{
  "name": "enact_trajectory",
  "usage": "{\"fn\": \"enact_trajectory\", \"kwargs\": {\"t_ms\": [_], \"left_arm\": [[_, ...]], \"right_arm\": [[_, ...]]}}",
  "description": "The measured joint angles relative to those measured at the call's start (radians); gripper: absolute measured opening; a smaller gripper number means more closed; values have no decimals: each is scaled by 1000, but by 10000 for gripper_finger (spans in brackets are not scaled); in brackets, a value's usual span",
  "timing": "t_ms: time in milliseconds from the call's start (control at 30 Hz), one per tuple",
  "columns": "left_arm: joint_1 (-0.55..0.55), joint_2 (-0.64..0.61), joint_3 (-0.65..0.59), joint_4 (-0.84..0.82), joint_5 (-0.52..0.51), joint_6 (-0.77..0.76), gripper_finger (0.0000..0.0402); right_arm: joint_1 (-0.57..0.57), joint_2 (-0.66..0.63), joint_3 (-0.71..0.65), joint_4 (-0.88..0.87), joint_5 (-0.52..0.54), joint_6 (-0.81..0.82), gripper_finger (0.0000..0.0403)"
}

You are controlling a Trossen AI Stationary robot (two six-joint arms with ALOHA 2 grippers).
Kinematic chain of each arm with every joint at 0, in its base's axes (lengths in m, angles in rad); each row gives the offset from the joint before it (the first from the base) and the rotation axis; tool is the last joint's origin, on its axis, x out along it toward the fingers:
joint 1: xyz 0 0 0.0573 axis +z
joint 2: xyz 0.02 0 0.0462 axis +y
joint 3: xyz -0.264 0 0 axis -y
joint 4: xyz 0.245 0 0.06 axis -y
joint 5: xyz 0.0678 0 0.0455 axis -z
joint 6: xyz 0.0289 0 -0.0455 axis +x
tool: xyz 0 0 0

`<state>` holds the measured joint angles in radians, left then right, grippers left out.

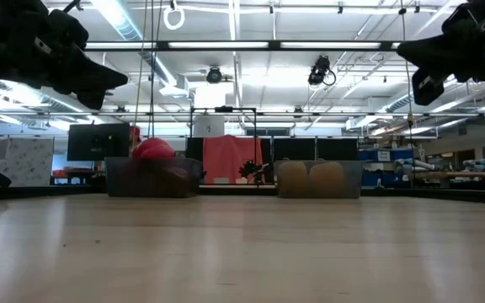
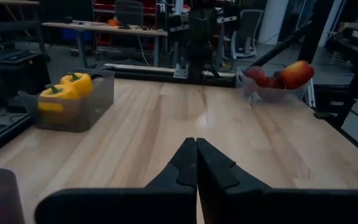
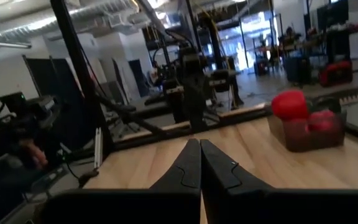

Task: Sort produce into baskets
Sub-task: Return to Home Position

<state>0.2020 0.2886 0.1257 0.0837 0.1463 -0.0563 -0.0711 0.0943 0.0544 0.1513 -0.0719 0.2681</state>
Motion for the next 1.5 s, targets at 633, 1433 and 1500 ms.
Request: {"fn": "enact_trajectory", "kwargs": {"t_ms": [633, 1433, 1500], "left_arm": [[1, -94, 0, -60, -14, 20, 4], [0, -206, -117, 16, 9, -29, 3], [0, -205, -117, -14, 10, -33, 3]], "right_arm": [[-8, -64, -20, 43, 35, -31, 5], [12, -65, -25, -54, -4, 47, 5], [25, -65, -41, -25, -3, 51, 5]]}}
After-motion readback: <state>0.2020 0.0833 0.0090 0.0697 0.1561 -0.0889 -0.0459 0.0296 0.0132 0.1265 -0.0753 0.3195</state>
